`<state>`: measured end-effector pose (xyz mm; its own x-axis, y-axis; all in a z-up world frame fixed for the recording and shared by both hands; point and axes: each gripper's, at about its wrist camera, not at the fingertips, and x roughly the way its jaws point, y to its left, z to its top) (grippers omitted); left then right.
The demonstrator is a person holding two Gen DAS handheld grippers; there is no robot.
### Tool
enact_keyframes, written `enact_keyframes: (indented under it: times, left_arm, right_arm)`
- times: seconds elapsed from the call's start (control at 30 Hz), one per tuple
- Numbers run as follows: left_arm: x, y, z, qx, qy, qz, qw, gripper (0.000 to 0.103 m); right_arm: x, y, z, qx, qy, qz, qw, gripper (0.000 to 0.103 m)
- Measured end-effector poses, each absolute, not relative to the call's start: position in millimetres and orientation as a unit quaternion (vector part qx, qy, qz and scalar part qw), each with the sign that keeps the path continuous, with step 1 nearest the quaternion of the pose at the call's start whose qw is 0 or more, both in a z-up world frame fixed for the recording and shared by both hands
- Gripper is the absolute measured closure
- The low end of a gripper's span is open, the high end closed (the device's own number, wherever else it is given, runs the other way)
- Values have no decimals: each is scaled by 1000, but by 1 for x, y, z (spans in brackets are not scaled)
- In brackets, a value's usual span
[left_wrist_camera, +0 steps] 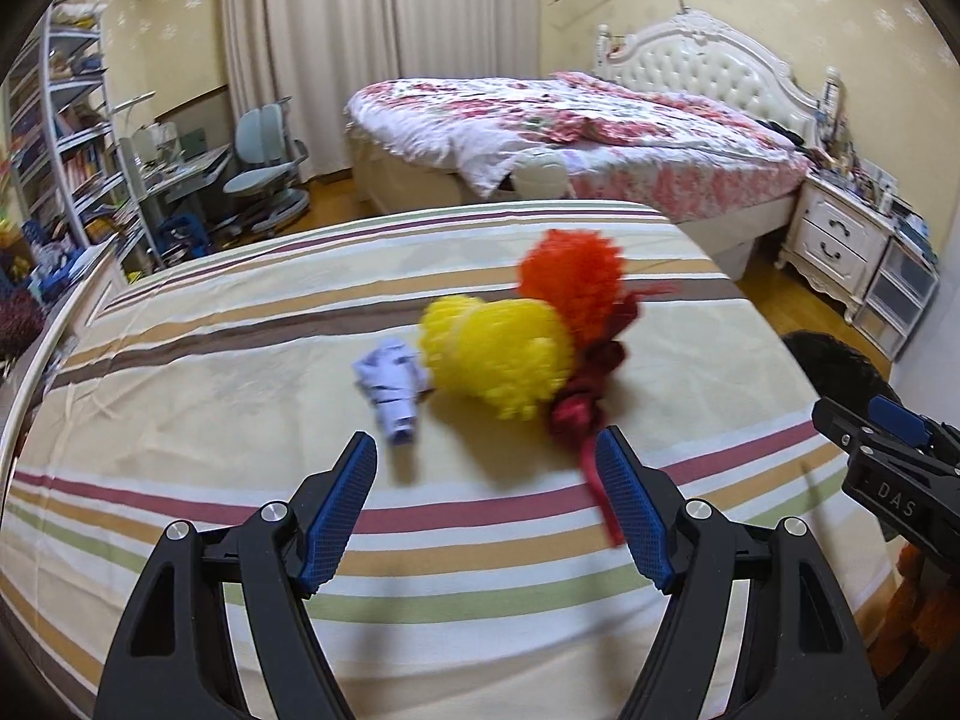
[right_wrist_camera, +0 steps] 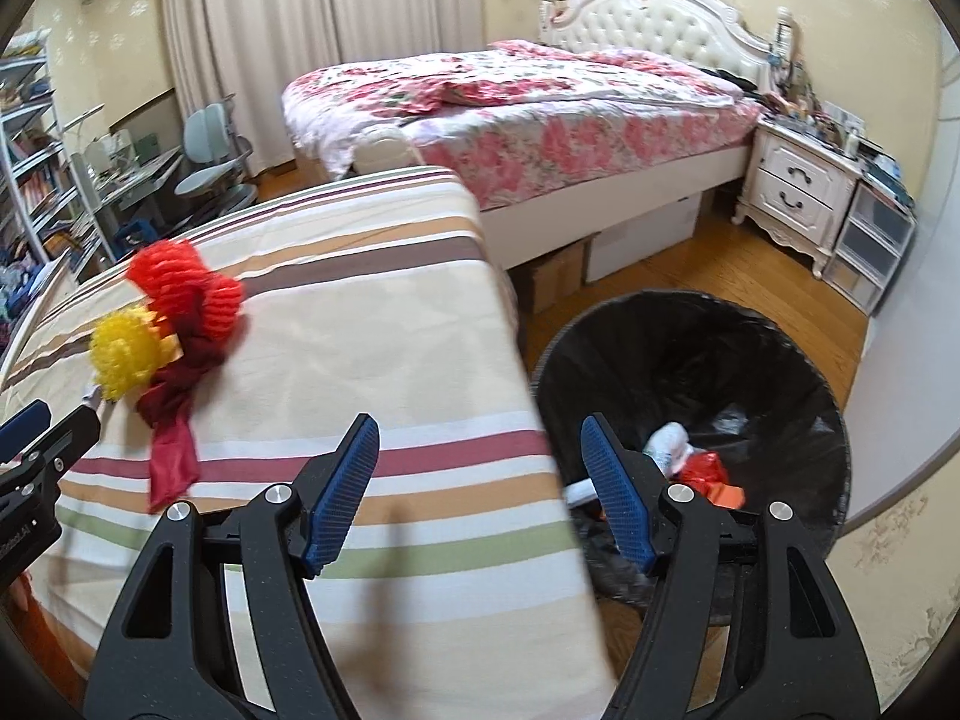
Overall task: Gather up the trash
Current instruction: 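Move both open tools from the bin back over the bed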
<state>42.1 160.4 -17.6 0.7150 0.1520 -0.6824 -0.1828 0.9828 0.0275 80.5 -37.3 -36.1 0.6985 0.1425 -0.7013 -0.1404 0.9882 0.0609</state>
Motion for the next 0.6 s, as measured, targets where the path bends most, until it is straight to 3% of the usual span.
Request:
enact_keyframes:
  times: [0.6]
  left_arm:
    - [13,259,-32,-69,375,187,905,30]
  right_arm:
    - [57,75,-34,-57,388,178,903,34]
